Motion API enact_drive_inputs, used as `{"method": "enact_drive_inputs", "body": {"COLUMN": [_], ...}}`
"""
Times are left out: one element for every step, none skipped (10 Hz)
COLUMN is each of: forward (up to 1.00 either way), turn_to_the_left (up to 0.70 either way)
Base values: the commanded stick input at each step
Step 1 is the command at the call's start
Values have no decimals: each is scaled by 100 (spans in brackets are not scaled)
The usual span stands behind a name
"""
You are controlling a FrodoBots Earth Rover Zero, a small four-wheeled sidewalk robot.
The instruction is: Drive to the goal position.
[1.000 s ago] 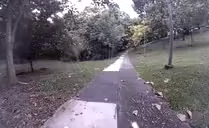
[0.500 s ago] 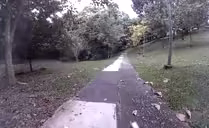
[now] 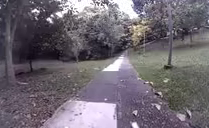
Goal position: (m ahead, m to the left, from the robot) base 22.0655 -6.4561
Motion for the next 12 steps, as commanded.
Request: {"method": "enact_drive_inputs", "body": {"forward": [0, 0, 0, 0, 0, 0, 0, 0, 0, 0, 0, 0], "turn_to_the_left": [0, 0, 0, 0, -12, -58, -70, -70, -70, -70, -70, -70]}}
